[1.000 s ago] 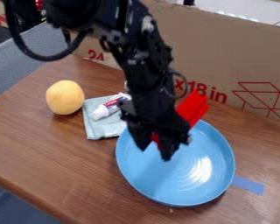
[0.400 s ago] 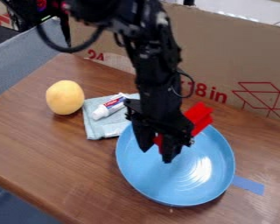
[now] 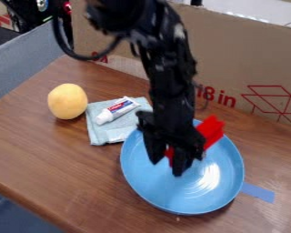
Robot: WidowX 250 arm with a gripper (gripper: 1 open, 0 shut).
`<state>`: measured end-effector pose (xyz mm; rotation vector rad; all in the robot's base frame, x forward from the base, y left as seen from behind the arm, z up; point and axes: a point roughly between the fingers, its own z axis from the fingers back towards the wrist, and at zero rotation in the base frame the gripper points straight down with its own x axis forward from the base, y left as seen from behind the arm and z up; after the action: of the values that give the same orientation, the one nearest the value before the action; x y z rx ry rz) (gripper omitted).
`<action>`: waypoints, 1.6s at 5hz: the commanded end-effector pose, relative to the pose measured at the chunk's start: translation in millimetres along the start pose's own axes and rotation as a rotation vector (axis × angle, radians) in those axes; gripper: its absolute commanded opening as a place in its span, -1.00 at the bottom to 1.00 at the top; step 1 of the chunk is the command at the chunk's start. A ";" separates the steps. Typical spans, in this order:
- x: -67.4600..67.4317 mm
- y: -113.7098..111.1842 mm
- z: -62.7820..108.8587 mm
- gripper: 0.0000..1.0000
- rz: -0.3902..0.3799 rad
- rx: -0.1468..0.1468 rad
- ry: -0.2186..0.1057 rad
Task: Put the red object on the cloth
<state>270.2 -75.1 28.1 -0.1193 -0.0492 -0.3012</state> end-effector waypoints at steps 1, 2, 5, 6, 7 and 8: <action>7.5 -30.1 -31.4 -1.00 -0.005 0.040 -0.005; -2.4 -35.4 -8.6 -1.00 0.002 0.052 -0.045; 1.5 -18.7 25.6 1.00 -0.020 0.036 -0.112; 11.2 -40.8 30.6 1.00 -0.067 0.041 -0.118; 18.4 -68.4 45.2 1.00 -0.153 0.046 -0.123; 0.2 -76.2 29.4 1.00 -0.180 0.012 -0.102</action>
<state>254.1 -116.3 58.6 -0.1124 -0.1110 -0.4622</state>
